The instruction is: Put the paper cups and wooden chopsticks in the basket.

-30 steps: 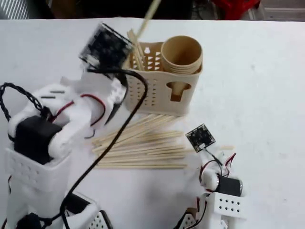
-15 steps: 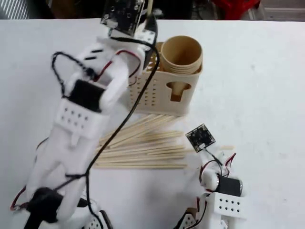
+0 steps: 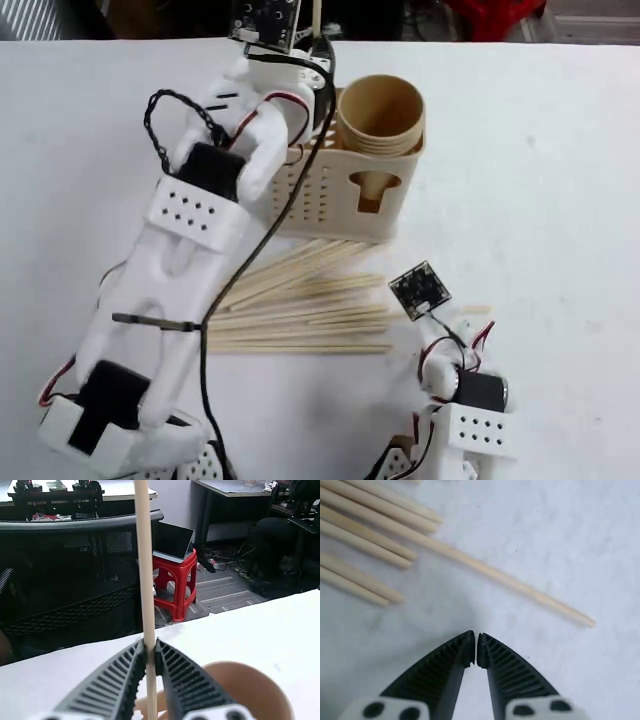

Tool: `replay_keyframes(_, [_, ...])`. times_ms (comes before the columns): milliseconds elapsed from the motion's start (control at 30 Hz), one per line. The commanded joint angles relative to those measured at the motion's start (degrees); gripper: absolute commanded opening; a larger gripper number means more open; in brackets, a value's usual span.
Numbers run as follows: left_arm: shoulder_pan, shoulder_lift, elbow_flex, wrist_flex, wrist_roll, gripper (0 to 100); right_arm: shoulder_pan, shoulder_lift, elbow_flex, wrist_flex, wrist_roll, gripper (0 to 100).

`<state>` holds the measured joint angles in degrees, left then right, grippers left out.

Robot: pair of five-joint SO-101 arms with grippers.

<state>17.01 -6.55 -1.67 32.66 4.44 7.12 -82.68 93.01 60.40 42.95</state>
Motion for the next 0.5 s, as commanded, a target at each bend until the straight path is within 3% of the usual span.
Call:
replay_keyframes(0, [-0.8, -0.3, -0.6, 1.0, 0.7, 4, 0.1, -0.5, -0.3, 0.4, 0.7, 2.3])
replay_keyframes(133, [-2.0, -0.3, -3.2, 5.5, 0.8, 11, 0.0, -0.5, -0.3, 0.4, 0.7, 2.3])
replay_keyframes(467, [-4.1, -0.3, -16.2, 23.4, 0.4, 9, 0.0, -0.5, -0.2, 0.4, 0.7, 2.3])
